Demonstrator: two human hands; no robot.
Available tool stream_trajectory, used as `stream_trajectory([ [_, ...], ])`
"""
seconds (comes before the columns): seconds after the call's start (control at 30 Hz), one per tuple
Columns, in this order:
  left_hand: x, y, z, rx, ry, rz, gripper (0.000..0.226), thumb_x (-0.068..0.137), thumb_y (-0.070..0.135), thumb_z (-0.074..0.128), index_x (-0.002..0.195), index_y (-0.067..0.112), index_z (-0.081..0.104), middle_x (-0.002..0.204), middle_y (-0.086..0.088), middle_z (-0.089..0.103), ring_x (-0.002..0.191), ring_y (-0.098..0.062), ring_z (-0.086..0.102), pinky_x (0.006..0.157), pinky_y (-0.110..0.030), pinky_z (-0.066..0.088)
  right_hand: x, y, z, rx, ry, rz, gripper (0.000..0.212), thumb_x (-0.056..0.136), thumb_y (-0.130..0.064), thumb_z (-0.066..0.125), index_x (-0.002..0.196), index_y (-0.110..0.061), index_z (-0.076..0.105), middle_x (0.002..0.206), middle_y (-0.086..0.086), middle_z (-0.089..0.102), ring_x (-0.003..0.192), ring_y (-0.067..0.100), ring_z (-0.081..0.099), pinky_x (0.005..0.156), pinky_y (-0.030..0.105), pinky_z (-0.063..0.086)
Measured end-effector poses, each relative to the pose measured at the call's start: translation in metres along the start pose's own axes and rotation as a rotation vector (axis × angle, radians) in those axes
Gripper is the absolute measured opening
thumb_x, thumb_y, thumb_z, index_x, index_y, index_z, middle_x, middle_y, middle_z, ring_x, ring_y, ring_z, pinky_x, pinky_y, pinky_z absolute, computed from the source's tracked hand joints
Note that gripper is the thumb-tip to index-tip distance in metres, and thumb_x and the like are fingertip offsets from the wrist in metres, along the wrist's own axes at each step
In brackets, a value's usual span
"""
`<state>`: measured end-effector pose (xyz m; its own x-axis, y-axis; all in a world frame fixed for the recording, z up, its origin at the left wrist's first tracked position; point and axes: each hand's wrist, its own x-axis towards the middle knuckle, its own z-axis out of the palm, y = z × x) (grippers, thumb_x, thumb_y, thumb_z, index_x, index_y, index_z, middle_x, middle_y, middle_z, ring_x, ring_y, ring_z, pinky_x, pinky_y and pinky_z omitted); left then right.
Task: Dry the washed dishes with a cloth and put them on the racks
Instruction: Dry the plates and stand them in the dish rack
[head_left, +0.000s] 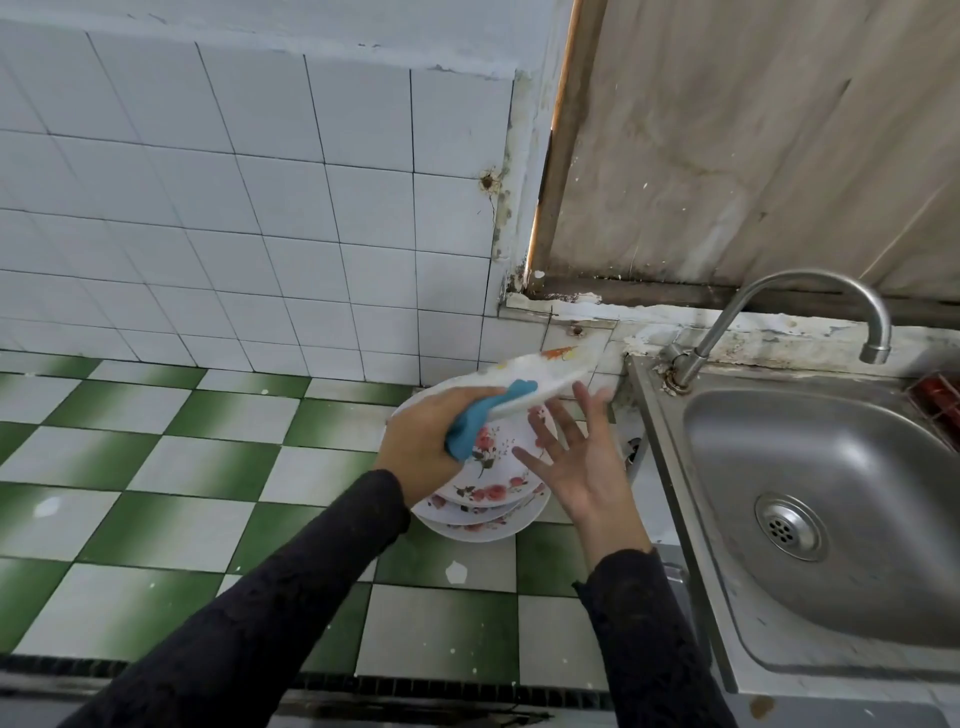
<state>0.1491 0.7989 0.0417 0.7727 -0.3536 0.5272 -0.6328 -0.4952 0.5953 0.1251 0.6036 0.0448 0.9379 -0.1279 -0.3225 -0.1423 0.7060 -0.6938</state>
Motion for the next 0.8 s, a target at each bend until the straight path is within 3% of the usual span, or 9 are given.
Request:
stream_trajectory([
  [0.1,0.007,0.009,-0.012,-0.396,0.127,-0.274,0.036,0.087,0.034,0.064,0.122,0.024,0.059,0.109,0.011,0.067,0.097,-0.001,0.065,0.078,-0.02,0.056,-0.001,0.012,-0.008,-0.149,0.025,0.03,0.056,0.083,-0.065,0.055,0.125,-0.028,0.057,0.138,0.002,0.056,0.138,0.031,0.044,0.112,0.062,0.036],
  [0.17,0.007,0.009,-0.019,-0.552,0.202,-0.415,0.026,0.092,0.02,0.065,0.117,0.024,0.059,0.105,0.01,0.065,0.093,0.002,0.062,0.076,-0.016,0.053,-0.004,0.017,-0.01,-0.219,0.042,0.083,0.058,0.092,-0.062,0.051,0.136,-0.024,0.052,0.143,0.004,0.054,0.136,0.029,0.046,0.112,0.054,0.041],
  [0.27,0.003,0.004,-0.03,-0.824,0.244,-0.6,0.02,0.095,0.011,0.059,0.11,0.024,0.061,0.097,0.005,0.069,0.089,-0.012,0.064,0.077,-0.033,0.057,-0.011,0.023,-0.011,-0.237,-0.008,0.09,0.041,0.099,-0.056,0.044,0.126,-0.028,0.055,0.113,-0.008,0.068,0.108,0.009,0.06,0.088,0.032,0.053],
  [0.37,-0.002,-0.002,-0.036,-1.108,0.265,-0.713,0.024,0.095,0.01,0.055,0.117,0.018,0.058,0.105,0.001,0.072,0.095,-0.017,0.068,0.08,-0.039,0.06,-0.012,0.03,-0.012,-0.192,0.015,0.07,0.047,0.097,-0.062,0.045,0.133,-0.035,0.056,0.135,-0.005,0.063,0.12,0.013,0.06,0.104,0.04,0.047],
  [0.47,-0.005,-0.006,-0.038,-1.15,0.323,-0.796,0.02,0.097,0.012,0.055,0.116,0.019,0.058,0.106,0.001,0.071,0.098,-0.017,0.065,0.073,-0.033,0.06,-0.011,0.027,-0.007,-0.006,0.037,-0.007,0.054,0.101,-0.055,0.04,0.143,-0.023,0.052,0.14,0.004,0.062,0.132,0.024,0.055,0.114,0.047,0.04],
  [0.63,-0.005,0.001,-0.031,-1.201,0.451,-0.843,0.024,0.103,0.014,0.045,0.127,0.013,0.052,0.11,-0.005,0.065,0.092,-0.016,0.064,0.064,-0.027,0.058,-0.011,0.013,0.007,0.178,0.038,-0.015,0.048,0.102,-0.05,0.04,0.13,-0.018,0.063,0.131,0.009,0.068,0.13,0.03,0.056,0.115,0.054,0.038],
  [0.7,-0.005,0.001,-0.023,-1.082,0.519,-0.809,0.025,0.106,0.021,0.039,0.12,0.008,0.056,0.092,-0.002,0.068,0.078,-0.014,0.065,0.063,-0.027,0.057,-0.013,0.008,0.01,0.144,0.037,-0.056,0.052,0.1,-0.053,0.04,0.134,-0.02,0.06,0.132,0.008,0.067,0.129,0.028,0.058,0.115,0.053,0.039],
  [0.77,-0.005,0.0,-0.014,-0.932,0.612,-0.854,0.037,0.105,0.033,0.04,0.116,0.001,0.056,0.071,-0.003,0.063,0.062,-0.019,0.057,0.052,-0.023,0.051,-0.017,0.003,0.013,0.09,0.02,-0.096,0.051,0.101,-0.054,0.039,0.136,-0.022,0.059,0.13,0.005,0.069,0.124,0.025,0.062,0.11,0.052,0.045],
  [0.8,-0.004,0.002,-0.01,-0.847,0.633,-0.868,0.046,0.104,0.039,0.041,0.128,0.002,0.052,0.078,-0.01,0.063,0.065,-0.024,0.057,0.052,-0.025,0.053,-0.019,0.001,0.016,0.058,0.003,-0.11,0.05,0.101,-0.054,0.04,0.136,-0.023,0.058,0.129,0.005,0.069,0.122,0.025,0.063,0.108,0.051,0.048],
])
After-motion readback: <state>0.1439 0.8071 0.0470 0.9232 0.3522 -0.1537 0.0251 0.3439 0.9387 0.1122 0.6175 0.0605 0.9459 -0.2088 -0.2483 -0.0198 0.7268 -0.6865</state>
